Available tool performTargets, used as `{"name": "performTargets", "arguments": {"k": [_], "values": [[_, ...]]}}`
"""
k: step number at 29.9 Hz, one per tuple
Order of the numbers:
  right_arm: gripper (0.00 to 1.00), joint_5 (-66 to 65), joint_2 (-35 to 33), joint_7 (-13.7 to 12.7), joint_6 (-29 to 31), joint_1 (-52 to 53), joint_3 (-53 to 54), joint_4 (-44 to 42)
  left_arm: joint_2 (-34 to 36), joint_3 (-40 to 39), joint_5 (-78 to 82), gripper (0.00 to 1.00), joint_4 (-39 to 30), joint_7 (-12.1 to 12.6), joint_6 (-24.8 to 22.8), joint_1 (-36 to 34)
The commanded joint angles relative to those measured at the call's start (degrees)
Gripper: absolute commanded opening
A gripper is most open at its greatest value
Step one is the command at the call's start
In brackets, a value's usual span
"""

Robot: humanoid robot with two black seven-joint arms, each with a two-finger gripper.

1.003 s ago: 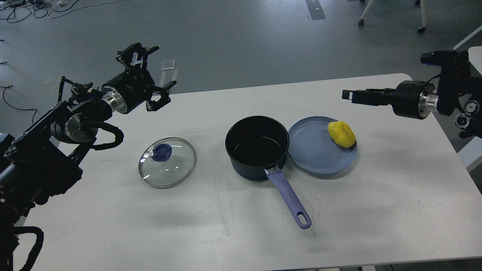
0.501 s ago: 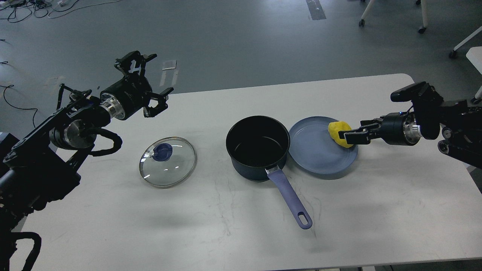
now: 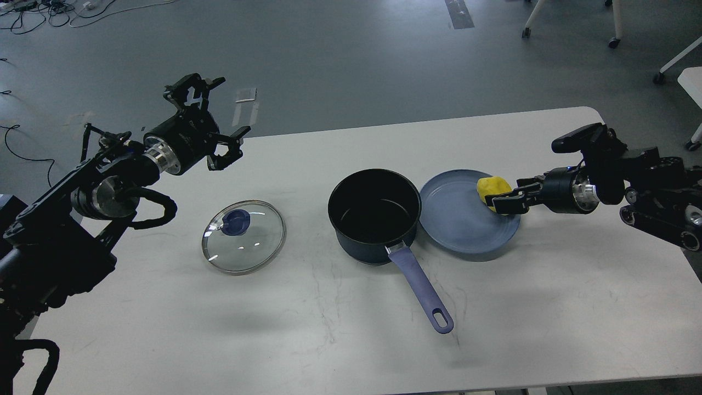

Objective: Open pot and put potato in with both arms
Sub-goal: 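Reach the right gripper to the yellow potato on the plate and grasp it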

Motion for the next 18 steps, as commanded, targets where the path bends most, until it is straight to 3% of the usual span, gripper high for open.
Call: {"name": "performTargets", "arguments": {"k": [1,18], "values": [[0.92,0.1,1.4,-0.3,-0.1,0.0,0.0,-1.0,-0.1,0.2,0.0,0.98,0.0,-0.7,0.0,0.0],[0.91,0.2,4.8,-0.4,-0.1,0.0,0.0,-1.7,0.4,0.6,0.0,0.98,0.0,-1.9,0.0,0.5]]}}
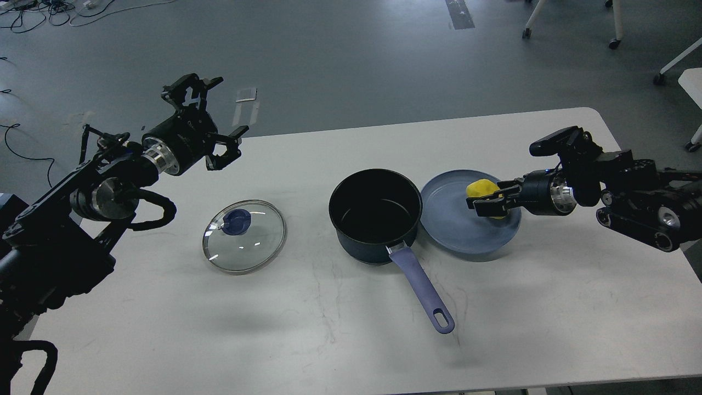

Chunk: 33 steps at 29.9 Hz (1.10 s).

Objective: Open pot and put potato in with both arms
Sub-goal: 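Reach the right gripper to the yellow potato on the plate and grasp it, then lift the potato and carry it over the saucepan with the right gripper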

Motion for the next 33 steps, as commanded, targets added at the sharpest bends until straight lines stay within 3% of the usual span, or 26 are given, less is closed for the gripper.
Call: {"name": "performTargets", "arguments": {"k": [1,7,11,14,15,19,25,33], "values": [[0.89,0.0,0.8,0.1,0.0,-0.3,-0.1,0.0,0.0,0.1,0.1,0.98,0.0,-0.5,-0.1,0.4],[0.71,-0.1,0.9,0.4,0.1,1.1,-3.0,0.1,0.0,0.1,0.6,0.98,0.0,-0.6,0.0,0.4],[0.66,-0.1,1.0,0.4,0.1,1.4,-4.0,0.0,-0.1,0.1,0.6,0.98,0.0,-0.6,0.1,0.4],[0.46,-0.2,1.0,0.5,0.1,1.6,-5.0,0.0,-0.1,0.1,0.6,0.98,0.1,-0.6,0.1,0.4],[0.35,-0.2,1.0,0.7,0.1,2.1,-6.1,-0.1,-0.1,0.1,0.6,0.98,0.2,-0.6,0.2,0.4],[0.17,-0.2,1.0,0.7,0.1,3.6,-7.6,-0.2,-0.2,0.2,0.6,0.98,0.6,-0.9,0.3,0.6],[0.15,-0.1,1.1,0.7,0.1,6.9,-7.1,-0.3,-0.2,0.2,1.0,0.98,0.6,-0.9,0.3,0.6],[0.15,5.3,2.5,0.8,0.3,21.0,-6.8,1.6,-0.1,0.2,0.9,0.98,0.6,-0.8,0.0,0.5]]}}
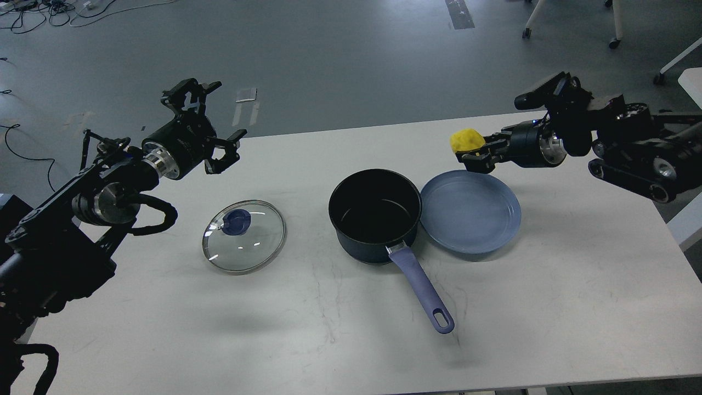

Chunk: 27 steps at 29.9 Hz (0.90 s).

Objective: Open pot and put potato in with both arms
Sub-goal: 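Lift the potato and carry it over the saucepan with the right gripper, then open the right gripper to drop the potato into the saucepan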

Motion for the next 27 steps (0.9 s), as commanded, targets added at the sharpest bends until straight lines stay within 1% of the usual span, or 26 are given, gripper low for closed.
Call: {"name": "performTargets", "arguments": {"k": [1,2,5,10,11,13,14,16,17,18,19,24,27], "values": [[0.15,3.8,2.3,0.0,0.2,4.7,0.0,1.6,0.1,-0.1,-0.1,0.98,0.0,0.2,-0.1,-0.1],[0.15,5.5,5.3,0.0,0.6,5.2,0.0,2.6,0.1,-0.1,-0.1,0.98,0.1,0.3,-0.1,-0.1],[0.15,7.3,10.4,-0.1,0.8,5.3,-1.1,4.0,0.1,-0.2,-0.2,0.98,0.0,0.4,-0.1,-0.1],[0.16,7.4,12.6,0.0,1.4,4.8,-4.6,3.8,0.2,-0.5,-0.3,0.98,0.0,0.4,-0.1,-0.1],[0.17,7.5,12.7,0.2,1.5,4.6,-6.0,3.9,0.2,-0.6,-0.3,0.98,0.0,0.3,-0.1,-0.1],[0.23,7.6,12.7,0.8,1.5,4.1,-7.5,3.8,0.2,-0.6,-0.2,0.98,0.0,0.3,-0.1,-0.1],[0.35,8.0,12.8,1.0,1.5,3.5,-7.6,3.9,0.2,-0.6,-0.3,0.98,0.0,0.3,-0.1,-0.1],[0.49,8.3,12.8,1.2,1.5,2.8,-7.3,4.2,0.2,-0.6,-0.3,0.98,0.0,0.3,-0.2,-0.1],[0.77,8.7,12.8,1.3,1.4,2.4,-6.8,4.7,0.2,-0.6,-0.3,0.98,0.0,0.2,-0.1,-0.1],[0.97,9.0,12.9,1.4,1.4,2.4,-6.7,4.8,0.2,-0.6,-0.3,0.98,0.0,0.2,-0.1,0.0],[1.0,9.9,12.9,1.4,1.4,2.3,-6.6,5.1,0.2,-0.6,-0.2,0.98,0.0,0.2,-0.1,-0.1],[1.0,13.6,12.7,1.3,1.3,2.8,-5.8,5.1,0.1,-0.6,-0.2,0.98,0.1,0.4,-0.1,-0.1],[1.0,16.4,11.7,1.2,1.3,3.1,-3.2,5.0,0.1,-0.5,-0.1,0.98,0.1,0.7,-0.1,-0.1]]}}
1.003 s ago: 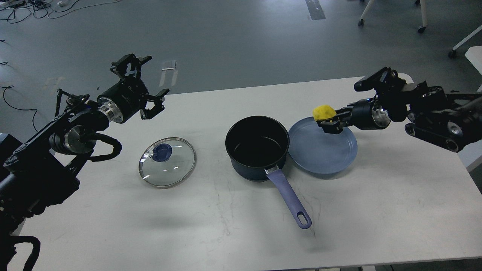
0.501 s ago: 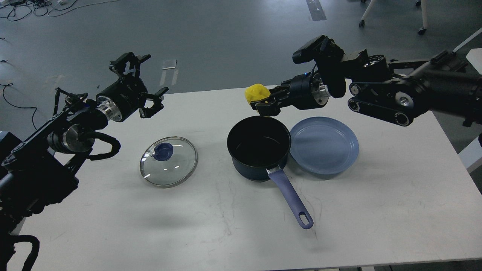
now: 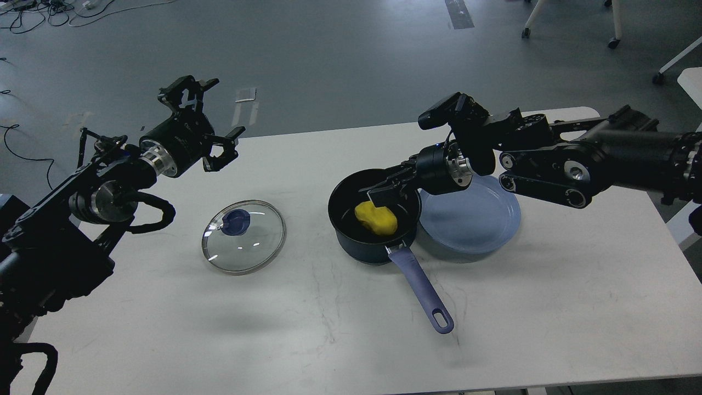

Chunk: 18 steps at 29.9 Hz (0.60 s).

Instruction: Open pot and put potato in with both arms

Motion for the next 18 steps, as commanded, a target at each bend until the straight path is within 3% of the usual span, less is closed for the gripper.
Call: {"name": "performTargets", "arguments": {"k": [1,3,6,7,11,18], "values": [[1.0,3.4,-1.8,-0.1,0.0,0.3,3.3,-0.2,-0.1,0.0,0.0,0.98,0.0,0.4,0.0,0.0],[1.0,5.6,-2.9,-0.4,-0.5,0.1,6.3,-0.4,-0.1,-0.1,-0.2,0.98,0.0,0.3,-0.1,-0.1],[1.0,24.0,-4.8,-2.2,0.2,-2.1,20.0,-1.8,-0.5,-0.3,-0.6,0.98,0.0,0.2,-0.4,-0.1],[1.0,35.1,-4.8,-4.2,0.2,-4.4,24.9,-2.0,-0.7,-0.4,-0.8,0.98,-0.1,0.2,-0.4,-0.1],[1.0,58.7,-4.8,-11.5,-0.1,-10.0,35.7,-3.1,-1.9,-2.2,-1.5,0.98,-0.4,0.2,-1.5,0.1],[1.0,68.1,-2.8,-13.2,0.2,-22.6,52.2,-3.8,-3.9,-6.3,-5.0,0.98,-0.4,0.1,-4.7,3.4]]}}
